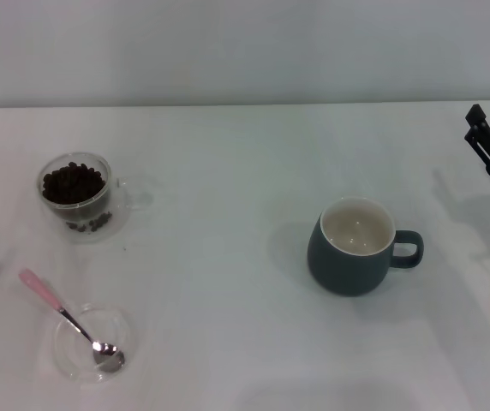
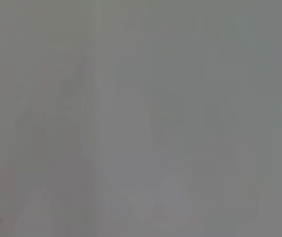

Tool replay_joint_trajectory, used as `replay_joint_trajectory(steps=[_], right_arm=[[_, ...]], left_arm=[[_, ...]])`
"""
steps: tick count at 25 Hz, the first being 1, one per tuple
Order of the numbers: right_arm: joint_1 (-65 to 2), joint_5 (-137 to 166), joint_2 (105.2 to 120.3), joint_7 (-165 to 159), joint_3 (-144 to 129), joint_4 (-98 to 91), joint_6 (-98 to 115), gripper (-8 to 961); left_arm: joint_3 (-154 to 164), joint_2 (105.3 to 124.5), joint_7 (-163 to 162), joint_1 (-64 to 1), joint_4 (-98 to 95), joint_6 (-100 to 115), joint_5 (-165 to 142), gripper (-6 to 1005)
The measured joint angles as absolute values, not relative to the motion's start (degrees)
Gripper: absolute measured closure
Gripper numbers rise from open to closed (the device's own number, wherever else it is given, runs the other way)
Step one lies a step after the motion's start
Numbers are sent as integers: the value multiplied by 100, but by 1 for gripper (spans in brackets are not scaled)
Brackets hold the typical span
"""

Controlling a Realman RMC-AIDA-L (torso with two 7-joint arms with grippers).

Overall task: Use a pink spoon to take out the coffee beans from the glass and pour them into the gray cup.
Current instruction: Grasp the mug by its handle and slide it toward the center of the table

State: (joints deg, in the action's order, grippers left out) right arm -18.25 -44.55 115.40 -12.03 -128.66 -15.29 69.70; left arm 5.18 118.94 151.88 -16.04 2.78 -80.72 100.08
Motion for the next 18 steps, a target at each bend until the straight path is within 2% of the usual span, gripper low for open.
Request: replay_joint_trajectory(steps=[18], right_arm=[[-1797,-4465,11540,-1432,-12868,-1546,6708,79]], left_arm=[[607,11876,15017,-1307,-475,-8292,9600,231]])
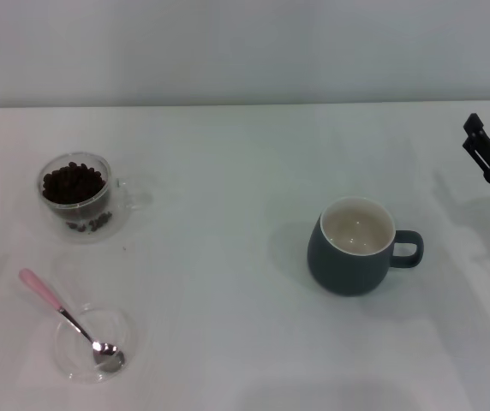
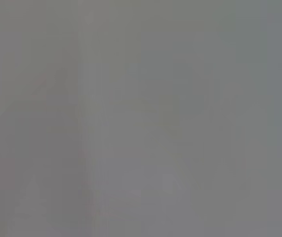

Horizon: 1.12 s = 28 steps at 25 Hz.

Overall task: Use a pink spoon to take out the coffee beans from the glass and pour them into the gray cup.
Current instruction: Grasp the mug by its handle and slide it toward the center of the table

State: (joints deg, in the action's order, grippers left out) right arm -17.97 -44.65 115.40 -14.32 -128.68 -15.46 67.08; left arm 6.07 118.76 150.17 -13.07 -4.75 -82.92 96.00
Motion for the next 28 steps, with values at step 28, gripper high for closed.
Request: replay_joint_trajectory(steps=[28], right_arm=[[-702,-4419,11510,-2034,-15102,-1488,7357,85]], left_arm=[[589,11891,15065,-2084,-430,-7588,9781,233]])
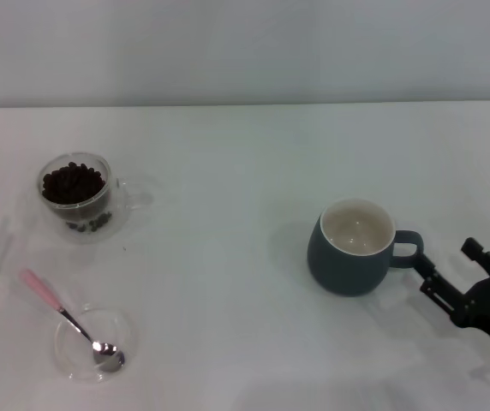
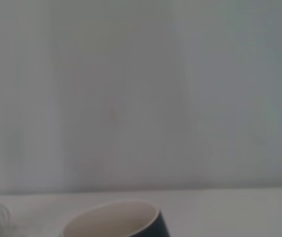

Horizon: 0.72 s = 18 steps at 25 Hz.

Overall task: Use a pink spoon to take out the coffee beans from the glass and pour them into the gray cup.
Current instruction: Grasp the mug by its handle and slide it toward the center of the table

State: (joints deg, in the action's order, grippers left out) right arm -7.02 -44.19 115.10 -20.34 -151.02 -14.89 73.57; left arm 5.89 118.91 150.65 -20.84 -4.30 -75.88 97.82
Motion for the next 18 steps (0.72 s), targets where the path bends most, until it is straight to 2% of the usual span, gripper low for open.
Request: replay_joint_trajectory(steps=[18], right_arm=[[-995,-4465,11522,-2005,-14899,-1555,6575,85]], left_arm=[[588,11891,15065,-2048,-429,-7584,9922,233]])
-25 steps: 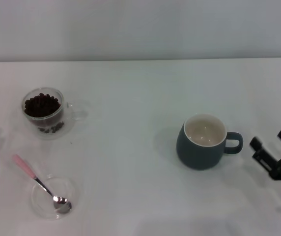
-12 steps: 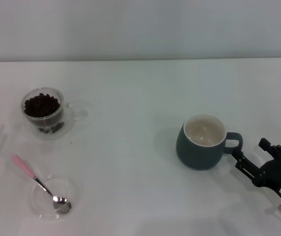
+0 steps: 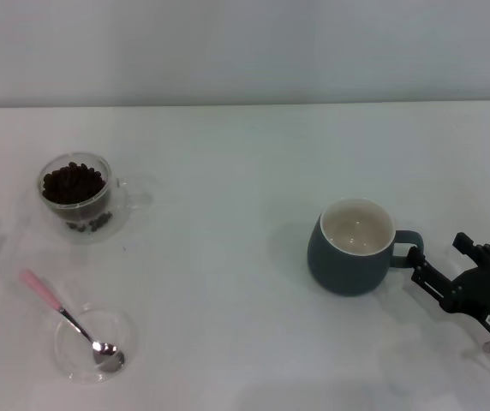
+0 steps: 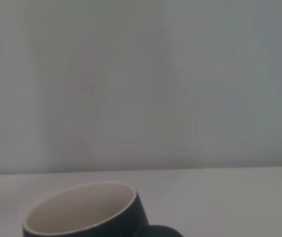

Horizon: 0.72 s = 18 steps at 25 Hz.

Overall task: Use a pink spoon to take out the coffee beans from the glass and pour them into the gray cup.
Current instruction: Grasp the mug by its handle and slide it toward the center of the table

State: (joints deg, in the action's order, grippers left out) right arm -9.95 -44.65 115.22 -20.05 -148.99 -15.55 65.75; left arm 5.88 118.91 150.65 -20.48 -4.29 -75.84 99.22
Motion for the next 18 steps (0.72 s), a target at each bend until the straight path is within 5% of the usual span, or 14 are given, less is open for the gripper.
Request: replay_joint_trajectory(steps=[18], right_arm=[[-1254,-4474,11531,-2003,-14739,-1538,6327,105]], left_arm=[[588,11900,15040,-1962,-431,-7609,9922,233]])
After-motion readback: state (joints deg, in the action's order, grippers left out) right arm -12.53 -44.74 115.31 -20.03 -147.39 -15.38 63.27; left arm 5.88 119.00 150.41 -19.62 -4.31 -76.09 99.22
